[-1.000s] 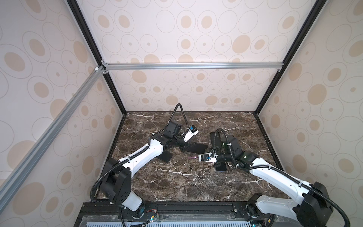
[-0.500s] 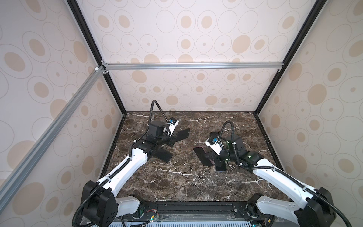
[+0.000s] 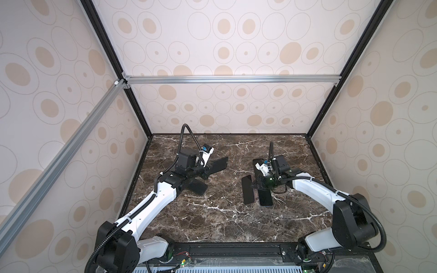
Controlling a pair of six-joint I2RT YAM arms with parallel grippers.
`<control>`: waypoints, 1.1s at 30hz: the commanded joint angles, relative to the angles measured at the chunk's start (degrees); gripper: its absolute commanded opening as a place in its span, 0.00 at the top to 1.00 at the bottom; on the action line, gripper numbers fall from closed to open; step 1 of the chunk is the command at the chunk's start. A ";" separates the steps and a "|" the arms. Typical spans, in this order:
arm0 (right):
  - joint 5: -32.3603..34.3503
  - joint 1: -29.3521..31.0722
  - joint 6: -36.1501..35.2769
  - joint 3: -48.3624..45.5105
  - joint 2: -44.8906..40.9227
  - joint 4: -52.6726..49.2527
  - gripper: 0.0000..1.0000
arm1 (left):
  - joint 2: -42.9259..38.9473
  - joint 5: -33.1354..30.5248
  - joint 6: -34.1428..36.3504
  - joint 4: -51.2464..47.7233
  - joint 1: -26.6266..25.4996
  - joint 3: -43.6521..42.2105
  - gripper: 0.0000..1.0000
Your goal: Take the phone out of the phone case
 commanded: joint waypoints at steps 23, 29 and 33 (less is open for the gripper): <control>-6.59 -4.06 3.26 -0.79 12.01 7.32 0.96 | -0.87 2.18 -0.85 0.08 0.33 1.09 1.00; -8.74 -4.48 2.54 -1.29 13.79 7.83 0.93 | -0.67 2.69 -0.93 0.31 0.34 0.69 1.00; -8.70 -4.41 1.64 -1.93 13.94 7.43 0.89 | -1.25 2.74 -1.04 0.40 0.34 0.21 1.00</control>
